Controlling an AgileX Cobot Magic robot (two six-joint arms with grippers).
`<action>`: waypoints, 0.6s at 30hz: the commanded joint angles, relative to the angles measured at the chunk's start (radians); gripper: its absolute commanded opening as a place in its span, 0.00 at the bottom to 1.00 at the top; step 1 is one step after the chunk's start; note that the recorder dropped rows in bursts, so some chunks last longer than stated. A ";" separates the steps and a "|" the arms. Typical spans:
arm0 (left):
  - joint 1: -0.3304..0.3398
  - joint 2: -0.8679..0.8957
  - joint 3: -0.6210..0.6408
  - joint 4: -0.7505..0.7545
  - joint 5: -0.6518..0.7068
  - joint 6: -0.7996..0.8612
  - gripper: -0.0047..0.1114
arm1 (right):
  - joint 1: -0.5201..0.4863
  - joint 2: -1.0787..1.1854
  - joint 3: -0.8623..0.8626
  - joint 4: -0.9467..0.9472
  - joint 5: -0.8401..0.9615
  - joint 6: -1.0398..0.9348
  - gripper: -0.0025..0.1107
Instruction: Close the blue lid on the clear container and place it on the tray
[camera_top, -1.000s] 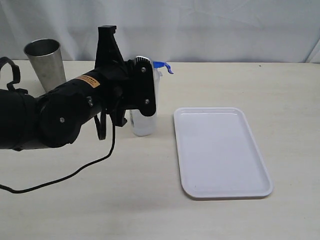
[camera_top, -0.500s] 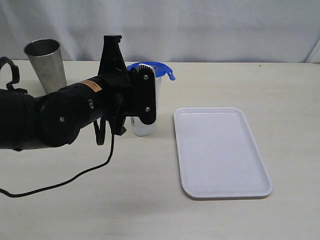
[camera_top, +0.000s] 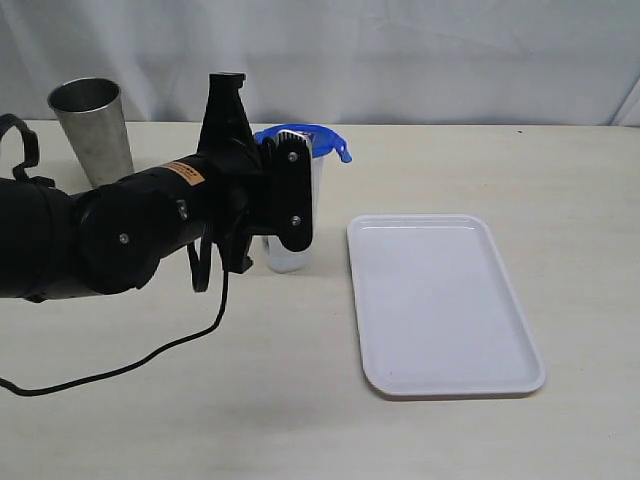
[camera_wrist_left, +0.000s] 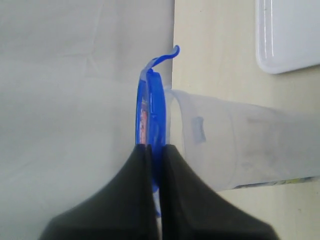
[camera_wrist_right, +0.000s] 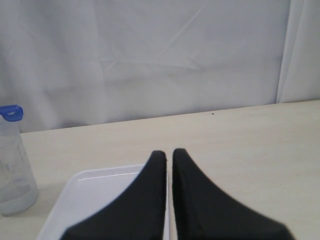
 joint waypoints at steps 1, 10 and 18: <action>-0.003 -0.008 0.003 -0.014 0.019 0.026 0.04 | 0.002 -0.005 0.002 -0.002 0.004 0.002 0.06; -0.003 -0.008 0.003 -0.016 -0.011 0.054 0.04 | 0.002 -0.005 0.002 -0.002 0.004 0.002 0.06; -0.003 -0.008 0.003 -0.077 -0.035 0.163 0.04 | 0.002 -0.005 0.002 -0.002 0.004 0.002 0.06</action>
